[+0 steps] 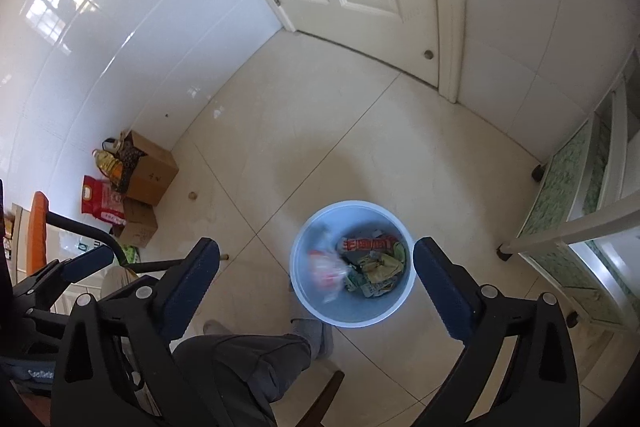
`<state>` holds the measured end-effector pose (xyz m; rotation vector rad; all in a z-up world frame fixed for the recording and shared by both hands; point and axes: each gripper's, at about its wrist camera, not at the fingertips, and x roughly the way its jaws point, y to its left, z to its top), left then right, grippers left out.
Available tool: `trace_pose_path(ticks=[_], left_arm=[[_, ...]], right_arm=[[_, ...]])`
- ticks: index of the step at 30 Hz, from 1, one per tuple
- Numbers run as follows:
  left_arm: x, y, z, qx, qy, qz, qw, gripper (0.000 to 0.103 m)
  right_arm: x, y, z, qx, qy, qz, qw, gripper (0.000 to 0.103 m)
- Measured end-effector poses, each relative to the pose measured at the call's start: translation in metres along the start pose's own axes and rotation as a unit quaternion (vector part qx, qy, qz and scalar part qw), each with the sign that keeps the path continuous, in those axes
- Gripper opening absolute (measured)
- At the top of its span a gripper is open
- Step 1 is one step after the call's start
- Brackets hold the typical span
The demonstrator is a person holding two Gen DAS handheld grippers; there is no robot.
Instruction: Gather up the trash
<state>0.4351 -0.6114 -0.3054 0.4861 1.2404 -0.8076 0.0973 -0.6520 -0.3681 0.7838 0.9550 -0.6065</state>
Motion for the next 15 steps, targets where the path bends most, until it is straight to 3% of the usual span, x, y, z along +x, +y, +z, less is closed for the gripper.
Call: trace_pose_path(ticks=[8,15], left_arm=[[-0.066,0.002,-0.049,-0.011,-0.062,0.013,0.9979,0.102],[-0.148,0.010,-0.121,-0.030,-0.144,0.025,0.9888,0.102]], right_arm=[[-0.038,0.011,-0.008,-0.006,-0.032,0.000,0.999,0.103],[-0.093,0.043,-0.020,-0.016,-0.085,0.021,0.996,0.103]])
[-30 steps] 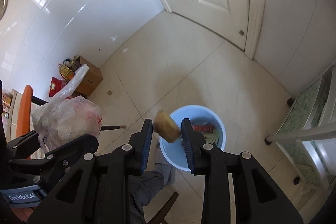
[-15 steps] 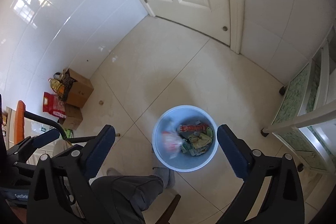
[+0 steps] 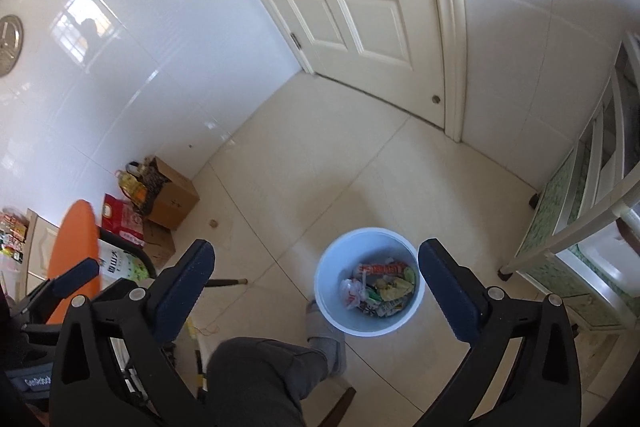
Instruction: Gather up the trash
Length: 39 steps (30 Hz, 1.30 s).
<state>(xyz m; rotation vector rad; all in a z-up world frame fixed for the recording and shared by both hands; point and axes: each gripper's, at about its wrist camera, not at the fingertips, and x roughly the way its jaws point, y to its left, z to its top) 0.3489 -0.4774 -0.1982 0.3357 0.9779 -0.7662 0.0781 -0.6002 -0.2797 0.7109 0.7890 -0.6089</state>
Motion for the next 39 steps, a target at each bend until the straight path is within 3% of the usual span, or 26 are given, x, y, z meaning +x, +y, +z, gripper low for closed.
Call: trace_pose_path(ticks=[4,8,14,18,27,33,39], left_arm=[[-0.074,0.023,-0.034,-0.022,-0.062,0.016,0.9977,0.102],[-0.149,0.054,-0.074,-0.064,-0.122,0.034,0.9899,0.102],[-0.257,0.092,-0.155,-0.115,-0.206,0.089,0.9675,0.102],[-0.322,0.103,-0.218,-0.141,-0.250,0.141,0.9474,0.102],[-0.432,0.097,-0.364,-0.197,-0.297,0.237,0.9036,0.102],[-0.472,0.057,-0.436,-0.204,-0.305,0.278,0.8875,0.102],[-0.490,0.022,-0.466,-0.207,-0.313,0.303,0.8759,0.102]], right_arm=[[-0.041,0.032,-0.002,-0.019,-0.038,0.018,0.999,0.103],[-0.088,0.082,-0.011,-0.061,-0.077,0.043,0.994,0.103],[-0.146,0.157,-0.040,-0.131,-0.125,0.083,0.980,0.103],[-0.176,0.204,-0.067,-0.172,-0.148,0.114,0.967,0.103],[-0.232,0.298,-0.148,-0.276,-0.185,0.157,0.930,0.103],[-0.260,0.335,-0.199,-0.328,-0.206,0.173,0.905,0.103],[-0.274,0.343,-0.229,-0.344,-0.218,0.180,0.896,0.103]])
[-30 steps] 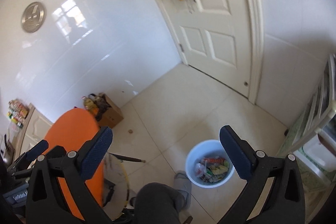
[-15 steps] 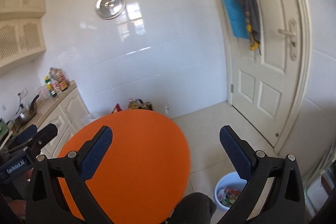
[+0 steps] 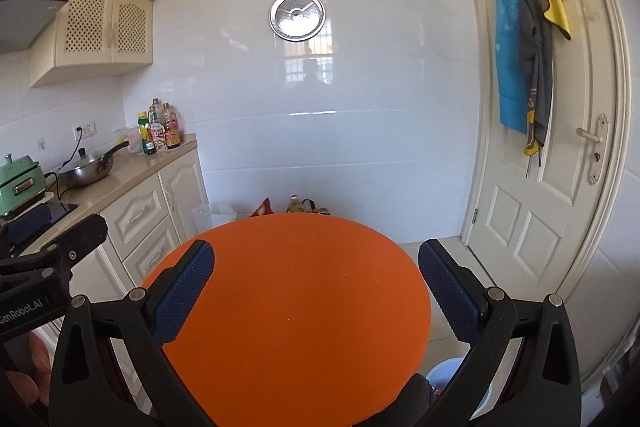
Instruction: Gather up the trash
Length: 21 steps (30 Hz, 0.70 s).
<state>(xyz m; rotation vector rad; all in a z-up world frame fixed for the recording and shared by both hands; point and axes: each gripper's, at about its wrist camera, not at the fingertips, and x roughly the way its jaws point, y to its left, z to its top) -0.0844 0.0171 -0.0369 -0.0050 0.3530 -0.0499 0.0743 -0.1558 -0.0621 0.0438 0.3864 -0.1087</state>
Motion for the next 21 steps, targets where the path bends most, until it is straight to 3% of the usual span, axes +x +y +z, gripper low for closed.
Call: trace_pose_path(ticks=[10,21], left_arm=[[-0.025,-0.002,-0.008,-0.017,-0.003,-0.004,0.9998,0.102],[-0.001,0.010,0.022,-0.031,0.009,-0.008,0.9994,0.102]], right_arm=[[-0.014,0.018,-0.013,-0.007,-0.008,0.009,1.000,0.103],[-0.020,0.016,-0.006,-0.006,-0.017,0.007,1.000,0.103]])
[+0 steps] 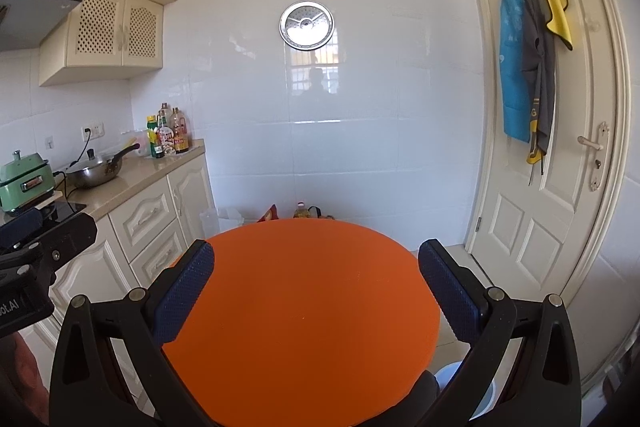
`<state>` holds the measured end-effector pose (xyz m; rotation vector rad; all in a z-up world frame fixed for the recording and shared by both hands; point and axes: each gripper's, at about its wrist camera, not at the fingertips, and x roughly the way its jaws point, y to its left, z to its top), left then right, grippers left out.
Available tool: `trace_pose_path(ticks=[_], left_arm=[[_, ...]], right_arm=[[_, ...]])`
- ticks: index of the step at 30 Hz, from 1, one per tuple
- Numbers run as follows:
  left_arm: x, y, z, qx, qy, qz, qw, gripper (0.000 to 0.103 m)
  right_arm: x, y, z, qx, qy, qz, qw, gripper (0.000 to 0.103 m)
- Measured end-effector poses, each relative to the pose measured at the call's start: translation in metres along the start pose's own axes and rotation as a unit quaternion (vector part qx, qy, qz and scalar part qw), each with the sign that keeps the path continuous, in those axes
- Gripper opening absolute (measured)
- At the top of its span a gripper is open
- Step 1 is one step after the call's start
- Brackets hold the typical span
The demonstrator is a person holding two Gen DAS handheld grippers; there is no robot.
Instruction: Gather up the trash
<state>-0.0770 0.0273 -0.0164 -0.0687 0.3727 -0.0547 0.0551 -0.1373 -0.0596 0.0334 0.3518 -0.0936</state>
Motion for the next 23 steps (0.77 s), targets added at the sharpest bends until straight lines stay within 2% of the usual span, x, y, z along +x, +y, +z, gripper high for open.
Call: trace_pose_path(ticks=[8,13,23], left_arm=[[0.000,-0.010,0.002,0.003,-0.013,0.018,0.9997,0.102],[-0.001,-0.009,-0.004,-0.005,-0.012,0.007,0.9999,0.102],[-0.005,-0.032,-0.021,-0.011,-0.022,0.007,0.9997,0.102]], right_arm=[[-0.003,0.004,0.004,-0.007,-0.005,0.001,1.000,0.103],[-0.002,0.006,0.003,-0.007,-0.003,0.003,1.000,0.103],[-0.001,0.005,0.001,-0.006,-0.002,0.005,1.000,0.103]])
